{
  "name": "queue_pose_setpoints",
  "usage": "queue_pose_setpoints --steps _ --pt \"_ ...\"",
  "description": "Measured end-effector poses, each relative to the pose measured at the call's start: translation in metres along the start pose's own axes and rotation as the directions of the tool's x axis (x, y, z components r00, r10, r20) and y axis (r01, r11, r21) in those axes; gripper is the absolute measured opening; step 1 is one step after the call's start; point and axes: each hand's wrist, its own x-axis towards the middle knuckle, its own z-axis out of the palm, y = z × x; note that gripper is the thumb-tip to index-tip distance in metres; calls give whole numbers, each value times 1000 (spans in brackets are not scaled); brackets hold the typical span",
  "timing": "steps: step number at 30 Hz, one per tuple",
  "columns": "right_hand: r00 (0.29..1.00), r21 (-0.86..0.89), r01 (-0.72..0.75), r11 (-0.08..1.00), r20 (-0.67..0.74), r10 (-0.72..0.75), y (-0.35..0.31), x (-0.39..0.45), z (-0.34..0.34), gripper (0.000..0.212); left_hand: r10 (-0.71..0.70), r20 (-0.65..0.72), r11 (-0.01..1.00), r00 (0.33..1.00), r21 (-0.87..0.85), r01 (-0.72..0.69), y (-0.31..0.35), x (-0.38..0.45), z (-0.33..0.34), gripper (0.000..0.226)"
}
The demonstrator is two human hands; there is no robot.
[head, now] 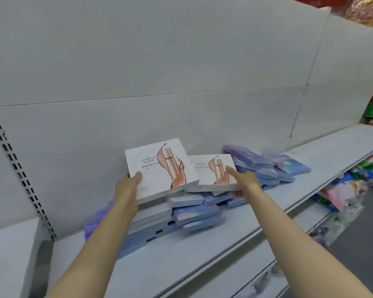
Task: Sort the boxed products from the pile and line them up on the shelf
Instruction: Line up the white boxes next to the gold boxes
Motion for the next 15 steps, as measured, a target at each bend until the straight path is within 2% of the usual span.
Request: queue_pose_setpoints --steps 4,7,10,15 --pt "994 103 -73 992 90 64 -6 5 -3 32 96 -13 995 995 -25 -96 6 -10 -13 36" --pt "997 237 -35 971 75 18 -8 -5 -12 18 245 -42 968 969 -51 -247 9 -22 -27 50" --pt "995 404 59 913 49 -86 1 -25 -12 29 340 -91 937 936 -53 -346 12 -35 -49 52" --pt "981 637 51 769 111 -158 5 -95 12 36 463 -66 883 884 -47 -466 30 -60 -100 55"
